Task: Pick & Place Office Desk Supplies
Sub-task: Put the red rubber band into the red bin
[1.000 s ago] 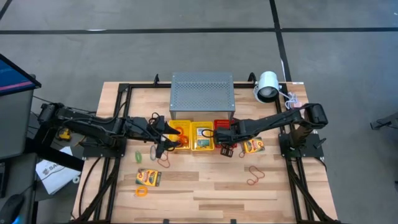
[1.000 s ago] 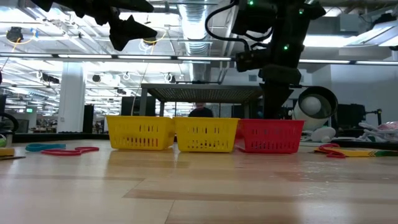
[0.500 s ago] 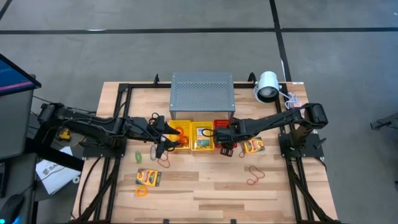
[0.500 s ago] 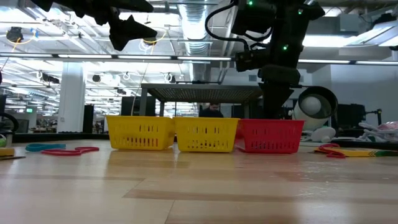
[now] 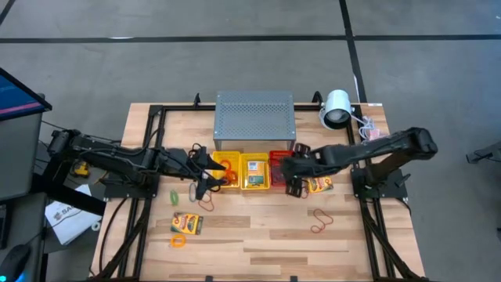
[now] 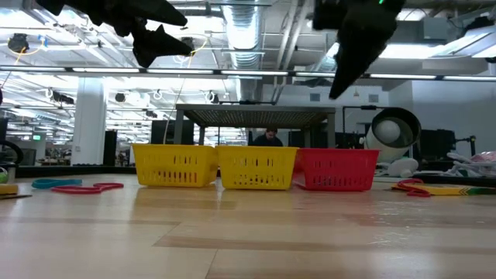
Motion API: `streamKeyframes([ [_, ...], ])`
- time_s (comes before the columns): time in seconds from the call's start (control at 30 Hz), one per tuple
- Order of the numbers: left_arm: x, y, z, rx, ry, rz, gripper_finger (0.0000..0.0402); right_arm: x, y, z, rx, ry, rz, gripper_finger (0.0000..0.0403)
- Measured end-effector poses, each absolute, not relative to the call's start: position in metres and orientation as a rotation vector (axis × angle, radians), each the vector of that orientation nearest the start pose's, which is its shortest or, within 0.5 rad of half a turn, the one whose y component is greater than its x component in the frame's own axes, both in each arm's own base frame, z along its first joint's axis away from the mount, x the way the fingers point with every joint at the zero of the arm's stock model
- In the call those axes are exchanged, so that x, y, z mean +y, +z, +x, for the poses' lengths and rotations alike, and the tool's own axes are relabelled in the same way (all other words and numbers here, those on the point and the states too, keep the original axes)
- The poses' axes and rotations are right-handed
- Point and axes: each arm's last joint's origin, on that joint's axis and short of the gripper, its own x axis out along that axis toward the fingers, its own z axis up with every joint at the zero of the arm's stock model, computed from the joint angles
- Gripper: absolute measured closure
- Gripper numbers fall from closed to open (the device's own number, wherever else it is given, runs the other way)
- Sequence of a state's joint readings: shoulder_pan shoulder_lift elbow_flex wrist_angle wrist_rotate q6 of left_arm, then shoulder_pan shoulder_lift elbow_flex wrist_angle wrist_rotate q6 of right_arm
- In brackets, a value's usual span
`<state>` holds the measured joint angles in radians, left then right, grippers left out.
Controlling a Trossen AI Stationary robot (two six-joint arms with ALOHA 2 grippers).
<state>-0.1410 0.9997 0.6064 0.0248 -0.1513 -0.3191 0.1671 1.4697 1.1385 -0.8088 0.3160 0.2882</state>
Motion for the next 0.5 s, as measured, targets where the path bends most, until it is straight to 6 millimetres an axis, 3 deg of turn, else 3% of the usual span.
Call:
streamKeyframes([
  [0.23, -0.026, 0.252, 0.215, 0.361, 0.068, -0.261, 0.0147, 0.079, 0.267, 0.254, 1.119, -0.151, -0.063, 0.0163],
  [0.37, -0.026, 0.252, 0.215, 0.361, 0.068, -0.261, 0.0147, 0.097, 0.263, 0.235, 1.218, -0.183, -0.034, 0.0163],
  [0.5, -0.026, 0.252, 0.215, 0.361, 0.068, -0.262, 0.0147, 0.11, 0.254, 0.233, 1.25, -0.223, -0.012, 0.0163],
])
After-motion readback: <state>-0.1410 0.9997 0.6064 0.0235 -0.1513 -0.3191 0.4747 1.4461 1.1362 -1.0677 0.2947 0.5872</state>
